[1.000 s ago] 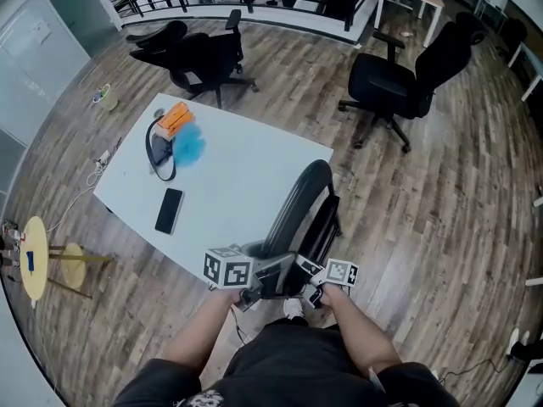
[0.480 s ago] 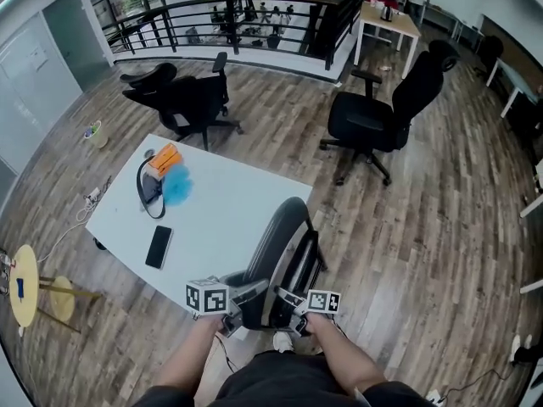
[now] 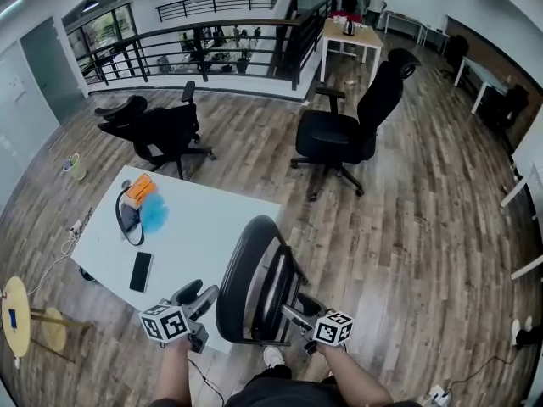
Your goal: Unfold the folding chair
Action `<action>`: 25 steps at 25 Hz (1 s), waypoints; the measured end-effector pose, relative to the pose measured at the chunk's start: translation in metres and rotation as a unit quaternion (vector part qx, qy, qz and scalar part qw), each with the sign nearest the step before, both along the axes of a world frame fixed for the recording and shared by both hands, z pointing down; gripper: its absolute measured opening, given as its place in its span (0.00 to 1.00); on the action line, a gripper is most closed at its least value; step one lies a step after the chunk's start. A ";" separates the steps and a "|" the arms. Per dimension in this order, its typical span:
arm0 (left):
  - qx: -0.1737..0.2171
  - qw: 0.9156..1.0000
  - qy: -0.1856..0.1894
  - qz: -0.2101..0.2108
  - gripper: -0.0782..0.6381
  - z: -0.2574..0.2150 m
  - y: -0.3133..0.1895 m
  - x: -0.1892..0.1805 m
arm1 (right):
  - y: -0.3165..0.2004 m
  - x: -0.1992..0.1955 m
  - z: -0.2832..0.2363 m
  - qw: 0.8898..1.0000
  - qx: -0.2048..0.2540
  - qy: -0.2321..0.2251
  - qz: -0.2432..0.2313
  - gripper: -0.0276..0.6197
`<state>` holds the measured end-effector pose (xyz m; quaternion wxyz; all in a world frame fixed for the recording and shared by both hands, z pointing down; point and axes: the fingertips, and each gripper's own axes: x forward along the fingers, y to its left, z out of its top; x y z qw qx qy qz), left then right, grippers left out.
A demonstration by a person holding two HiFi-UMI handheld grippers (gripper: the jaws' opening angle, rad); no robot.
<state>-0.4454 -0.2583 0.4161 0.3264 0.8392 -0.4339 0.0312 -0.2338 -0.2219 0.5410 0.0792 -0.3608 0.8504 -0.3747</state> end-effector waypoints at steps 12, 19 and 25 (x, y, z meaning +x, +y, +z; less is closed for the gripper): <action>0.175 0.985 0.003 -0.010 0.35 -0.079 0.097 0.202 | 0.122 0.172 -0.149 0.951 0.234 0.188 0.077 0.58; 0.193 0.981 -0.012 0.011 0.19 -0.066 0.209 0.350 | 0.222 0.303 -0.166 0.919 0.264 0.251 0.149 0.22; 0.197 0.974 -0.108 -0.009 0.12 -0.041 0.281 0.413 | 0.290 0.365 -0.165 0.890 0.264 0.325 0.182 0.07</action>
